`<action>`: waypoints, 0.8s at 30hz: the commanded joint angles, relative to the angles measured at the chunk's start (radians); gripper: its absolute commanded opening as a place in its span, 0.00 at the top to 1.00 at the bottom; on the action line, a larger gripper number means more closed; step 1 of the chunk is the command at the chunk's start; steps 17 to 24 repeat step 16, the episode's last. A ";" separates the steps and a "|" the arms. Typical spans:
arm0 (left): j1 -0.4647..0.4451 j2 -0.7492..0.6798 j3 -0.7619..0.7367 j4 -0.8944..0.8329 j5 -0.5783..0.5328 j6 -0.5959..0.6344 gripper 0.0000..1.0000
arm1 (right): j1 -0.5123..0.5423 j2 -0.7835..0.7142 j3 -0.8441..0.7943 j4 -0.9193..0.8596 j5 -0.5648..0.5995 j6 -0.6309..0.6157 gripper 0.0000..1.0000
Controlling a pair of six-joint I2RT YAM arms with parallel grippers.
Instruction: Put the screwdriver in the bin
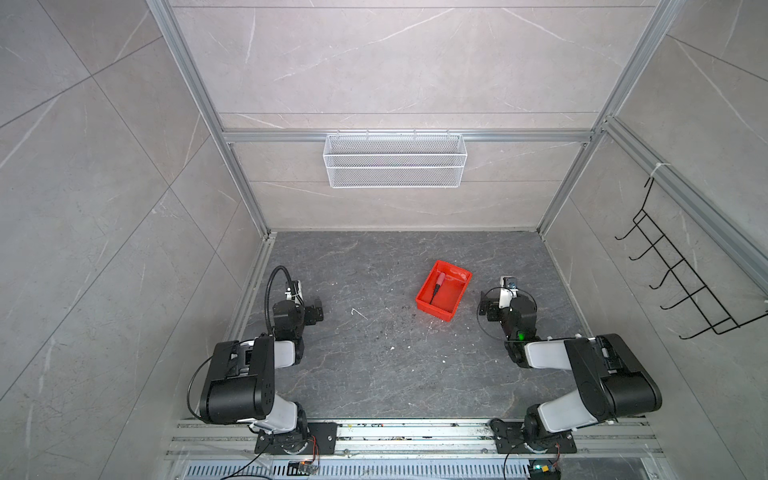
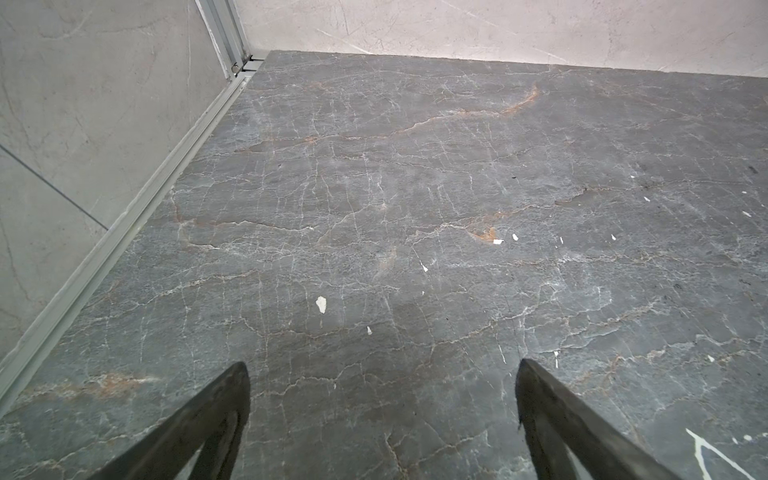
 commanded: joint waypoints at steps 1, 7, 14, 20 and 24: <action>0.005 -0.001 0.013 0.022 0.001 -0.018 0.00 | 0.000 0.001 0.012 -0.023 -0.022 0.018 0.01; 0.005 -0.001 0.013 0.022 0.000 -0.016 0.00 | -0.002 0.001 0.013 -0.024 -0.019 0.017 0.01; 0.005 -0.001 0.012 0.022 0.000 -0.016 0.00 | -0.003 0.002 0.017 -0.030 -0.026 0.019 0.01; 0.005 -0.002 0.012 0.022 0.000 -0.016 0.00 | -0.003 0.001 0.014 -0.025 -0.025 0.018 0.01; 0.005 -0.002 0.012 0.022 0.000 -0.016 0.00 | -0.003 0.001 0.014 -0.025 -0.025 0.018 0.01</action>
